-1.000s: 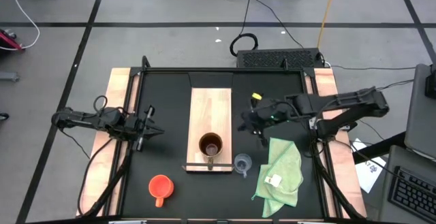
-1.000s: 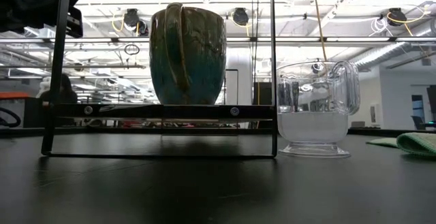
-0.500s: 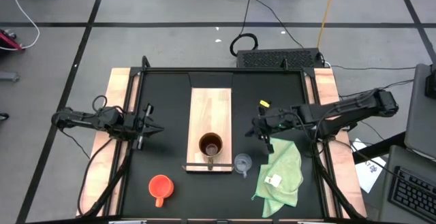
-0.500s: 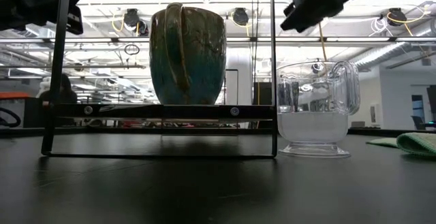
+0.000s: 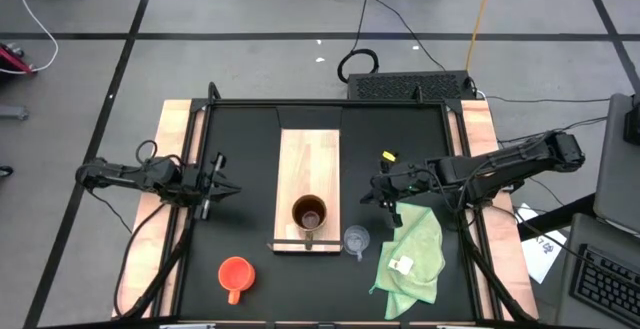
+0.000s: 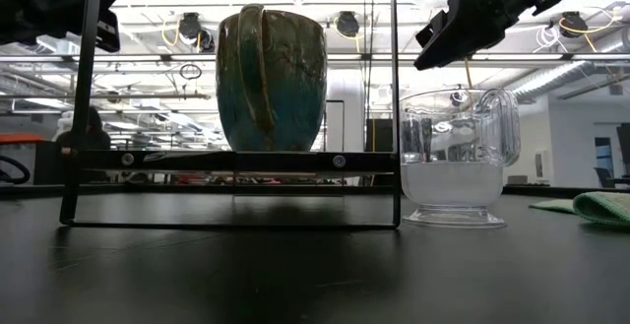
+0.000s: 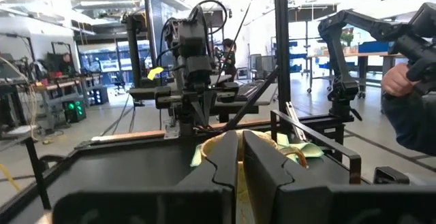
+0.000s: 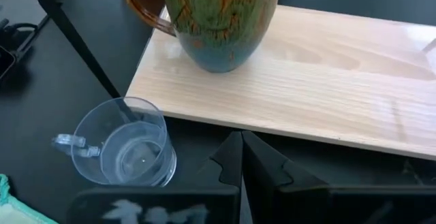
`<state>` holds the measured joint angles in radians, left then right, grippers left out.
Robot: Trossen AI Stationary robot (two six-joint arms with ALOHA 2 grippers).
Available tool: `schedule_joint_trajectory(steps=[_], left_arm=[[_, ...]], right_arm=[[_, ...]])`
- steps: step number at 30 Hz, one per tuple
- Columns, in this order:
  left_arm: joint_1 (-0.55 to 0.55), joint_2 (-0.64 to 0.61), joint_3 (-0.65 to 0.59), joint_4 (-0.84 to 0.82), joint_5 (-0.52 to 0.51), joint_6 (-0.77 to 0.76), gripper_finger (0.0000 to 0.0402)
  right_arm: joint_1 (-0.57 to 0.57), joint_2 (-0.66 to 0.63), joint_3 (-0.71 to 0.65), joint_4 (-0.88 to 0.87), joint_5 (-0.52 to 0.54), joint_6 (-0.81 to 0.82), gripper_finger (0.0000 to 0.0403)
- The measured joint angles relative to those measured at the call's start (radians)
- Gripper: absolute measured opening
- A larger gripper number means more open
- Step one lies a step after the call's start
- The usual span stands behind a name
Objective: Stack small to large cups/mugs on shelf
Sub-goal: Put the orange mug on the shelf
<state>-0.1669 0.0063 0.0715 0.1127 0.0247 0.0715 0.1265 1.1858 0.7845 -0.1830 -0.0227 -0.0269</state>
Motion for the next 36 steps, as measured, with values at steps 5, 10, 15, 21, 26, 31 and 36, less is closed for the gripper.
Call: schedule_joint_trajectory(steps=[5, 10, 15, 21, 26, 31, 36], left_arm=[[0.000, 0.000, 0.000, -0.042, 0.010, -0.081, 0.0026], [0.000, 0.000, 0.000, -0.043, 0.110, -0.139, 0.0026], [-0.026, 0.000, 0.000, -0.058, 0.167, -0.171, 0.0023], [-0.086, 0.000, 0.023, -0.127, 0.058, -0.104, 0.0003], [-0.155, 0.000, 0.112, -0.283, -0.066, -0.108, 0.0002], [-0.225, 0.000, 0.186, -0.351, -0.170, -0.111, 0.0001], [-0.279, 0.000, 0.214, -0.356, -0.247, -0.068, 0.0001]], right_arm=[[0.000, 0.000, 0.000, 0.000, 0.000, 0.015, 0.0000], [0.000, 0.000, 0.000, 0.000, -0.003, 0.016, 0.0000], [0.000, 0.000, 0.000, 0.000, -0.003, 0.015, 0.0000], [0.000, 0.000, 0.000, -0.001, -0.005, 0.014, 0.0000], [0.017, -0.008, 0.000, -0.003, -0.004, 0.015, 0.0000], [0.054, -0.093, -0.068, 0.101, -0.005, 0.013, 0.0000], [0.066, -0.256, -0.203, 0.221, 0.034, 0.028, 0.0000]])
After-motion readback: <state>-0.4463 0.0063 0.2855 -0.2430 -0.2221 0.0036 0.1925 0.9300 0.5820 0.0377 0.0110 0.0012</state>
